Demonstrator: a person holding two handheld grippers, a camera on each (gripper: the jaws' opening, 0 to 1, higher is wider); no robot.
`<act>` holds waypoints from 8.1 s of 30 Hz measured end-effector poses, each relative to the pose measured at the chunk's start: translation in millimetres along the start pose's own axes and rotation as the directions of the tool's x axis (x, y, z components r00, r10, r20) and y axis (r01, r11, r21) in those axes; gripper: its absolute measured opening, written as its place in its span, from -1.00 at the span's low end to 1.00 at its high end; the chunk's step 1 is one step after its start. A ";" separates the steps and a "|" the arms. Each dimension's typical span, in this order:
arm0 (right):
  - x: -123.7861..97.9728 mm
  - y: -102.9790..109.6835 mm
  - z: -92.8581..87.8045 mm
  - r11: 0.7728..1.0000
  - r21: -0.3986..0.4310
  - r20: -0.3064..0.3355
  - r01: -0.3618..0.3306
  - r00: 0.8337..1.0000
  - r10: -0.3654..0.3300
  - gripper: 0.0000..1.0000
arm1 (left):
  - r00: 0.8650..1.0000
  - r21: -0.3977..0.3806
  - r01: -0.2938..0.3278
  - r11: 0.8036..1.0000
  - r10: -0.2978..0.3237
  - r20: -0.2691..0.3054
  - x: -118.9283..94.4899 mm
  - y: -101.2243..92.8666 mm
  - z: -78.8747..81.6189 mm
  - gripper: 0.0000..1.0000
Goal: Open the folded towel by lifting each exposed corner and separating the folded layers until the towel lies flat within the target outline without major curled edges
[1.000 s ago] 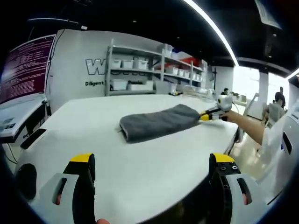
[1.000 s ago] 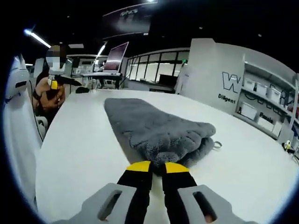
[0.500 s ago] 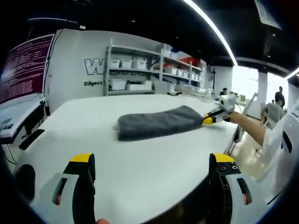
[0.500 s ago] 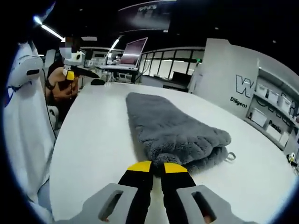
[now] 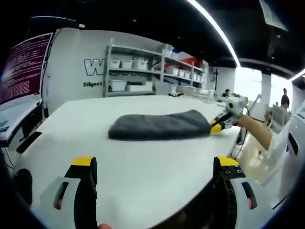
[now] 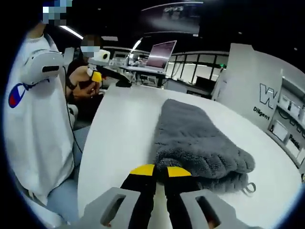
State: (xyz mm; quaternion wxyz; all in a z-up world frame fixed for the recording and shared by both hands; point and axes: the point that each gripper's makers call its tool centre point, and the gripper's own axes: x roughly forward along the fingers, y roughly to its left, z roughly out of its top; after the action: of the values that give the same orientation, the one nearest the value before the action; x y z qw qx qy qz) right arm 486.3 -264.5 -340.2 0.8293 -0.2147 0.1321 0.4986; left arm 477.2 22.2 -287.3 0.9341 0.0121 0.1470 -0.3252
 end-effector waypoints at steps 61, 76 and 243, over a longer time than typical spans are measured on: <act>185.9 88.1 119.9 0.990 -0.004 0.057 -0.144 0.988 0.144 -0.95 | 0.998 -0.020 -0.062 0.998 0.062 -0.003 -19.8 15.5 -7.0 0.99; 162.2 94.3 125.0 0.995 0.004 0.074 -0.101 0.992 0.101 -0.74 | 0.998 -0.021 -0.061 0.998 0.061 -0.009 -19.7 14.5 -9.6 0.99; -57.2 53.4 36.4 0.831 0.374 -0.002 0.411 0.897 -0.443 0.88 | 0.965 0.370 0.249 0.895 -0.260 -0.021 138.0 -106.4 20.3 -0.14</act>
State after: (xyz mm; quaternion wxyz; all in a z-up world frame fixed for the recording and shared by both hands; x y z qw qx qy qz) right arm 412.5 -268.9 -295.6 0.9496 -0.0598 0.1356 0.2761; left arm 520.5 -147.4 -299.1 0.8665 0.1638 0.0700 -0.4664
